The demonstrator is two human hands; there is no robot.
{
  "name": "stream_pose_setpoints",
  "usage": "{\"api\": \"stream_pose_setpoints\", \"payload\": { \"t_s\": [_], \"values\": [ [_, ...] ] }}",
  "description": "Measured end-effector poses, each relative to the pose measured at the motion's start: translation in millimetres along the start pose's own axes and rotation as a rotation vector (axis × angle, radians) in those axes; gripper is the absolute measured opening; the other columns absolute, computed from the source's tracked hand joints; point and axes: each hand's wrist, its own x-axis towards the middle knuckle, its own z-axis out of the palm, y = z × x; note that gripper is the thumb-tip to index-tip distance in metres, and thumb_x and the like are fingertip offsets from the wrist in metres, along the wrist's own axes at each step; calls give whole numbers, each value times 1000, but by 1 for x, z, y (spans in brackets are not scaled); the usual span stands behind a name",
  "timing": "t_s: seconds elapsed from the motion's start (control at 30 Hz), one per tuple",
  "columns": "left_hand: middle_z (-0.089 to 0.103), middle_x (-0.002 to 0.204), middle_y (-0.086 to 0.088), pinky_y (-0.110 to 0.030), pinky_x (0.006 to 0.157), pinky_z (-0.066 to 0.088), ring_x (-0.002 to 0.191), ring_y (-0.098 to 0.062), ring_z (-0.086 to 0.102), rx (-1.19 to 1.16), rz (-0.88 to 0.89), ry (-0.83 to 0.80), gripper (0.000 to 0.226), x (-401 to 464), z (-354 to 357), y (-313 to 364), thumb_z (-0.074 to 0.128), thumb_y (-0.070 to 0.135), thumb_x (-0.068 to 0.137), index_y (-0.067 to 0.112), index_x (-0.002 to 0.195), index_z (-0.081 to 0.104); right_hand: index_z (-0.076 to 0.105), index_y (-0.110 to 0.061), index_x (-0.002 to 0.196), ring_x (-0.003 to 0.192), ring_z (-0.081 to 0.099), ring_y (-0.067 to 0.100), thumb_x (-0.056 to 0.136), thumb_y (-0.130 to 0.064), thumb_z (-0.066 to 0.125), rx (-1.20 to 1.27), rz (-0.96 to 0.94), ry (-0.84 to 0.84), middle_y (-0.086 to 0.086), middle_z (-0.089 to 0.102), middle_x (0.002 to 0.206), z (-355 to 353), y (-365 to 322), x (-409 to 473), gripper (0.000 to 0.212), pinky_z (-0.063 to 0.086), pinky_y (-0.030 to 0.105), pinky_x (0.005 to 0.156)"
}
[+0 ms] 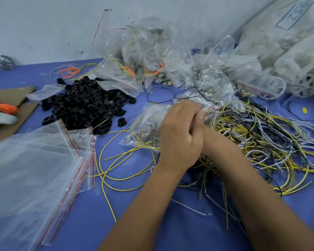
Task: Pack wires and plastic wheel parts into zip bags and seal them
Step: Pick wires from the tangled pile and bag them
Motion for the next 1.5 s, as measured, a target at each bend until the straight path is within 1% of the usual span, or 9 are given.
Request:
{"api": "stream_pose_setpoints", "payload": {
  "t_s": [0.1,0.2,0.33,0.47,0.63,0.77,0.9,1.2,1.5],
  "values": [
    [63,73,-2,-45,66,44,71,-24,57,-4,-97,12,28,7,-5,3,55,26,99,7,80,63,54,2,135,119,59,11,104,-1,41,181,-604,-166,16,55,139,-8,17,11,34,37,14,102],
    [58,68,0,-45,64,43,67,-23,54,12,-168,116,29,16,1,8,56,25,100,9,76,58,68,-13,98,86,60,8,88,7,56,469,-666,-119,-4,67,93,-21,32,15,25,49,18,80],
    [59,83,3,-33,73,37,83,-23,54,111,-183,159,15,24,27,28,57,24,95,15,84,55,73,-11,91,73,67,14,90,0,60,641,-487,-89,-1,72,75,-57,85,26,18,55,36,67],
    [57,92,-4,-35,85,37,93,-27,49,211,69,57,7,31,78,63,60,17,87,11,88,57,76,-5,100,74,75,28,92,1,61,849,-115,199,7,77,83,-72,146,40,18,63,49,71],
    [59,94,-9,-43,92,43,97,-29,49,102,8,-310,4,34,156,95,60,14,86,11,84,58,75,-6,90,81,65,23,83,-11,60,317,281,538,16,73,88,-65,241,54,18,56,42,77],
    [60,105,-10,-39,93,39,108,-30,49,138,-100,-563,9,32,211,105,57,19,92,11,91,62,61,-17,122,126,41,46,84,-17,60,28,631,823,26,43,140,-68,307,55,39,36,43,87],
    [59,105,-13,-43,93,40,108,-34,48,123,-103,-663,12,26,246,116,56,18,93,9,96,64,37,-30,149,152,-3,47,88,-12,62,-75,622,478,21,-3,166,-68,344,69,68,18,59,118],
    [61,104,-10,-38,93,41,105,-31,49,139,-146,-642,13,17,254,110,56,16,91,11,96,67,67,-22,126,121,37,41,86,-2,60,-148,483,475,9,48,126,-74,352,67,45,33,30,84],
    [55,103,-7,-35,85,43,105,-30,53,126,-112,-436,6,38,209,110,62,16,90,12,93,64,65,-35,128,128,45,36,88,-40,71,12,335,493,6,59,130,-79,273,43,40,36,49,106]
  ]
}}
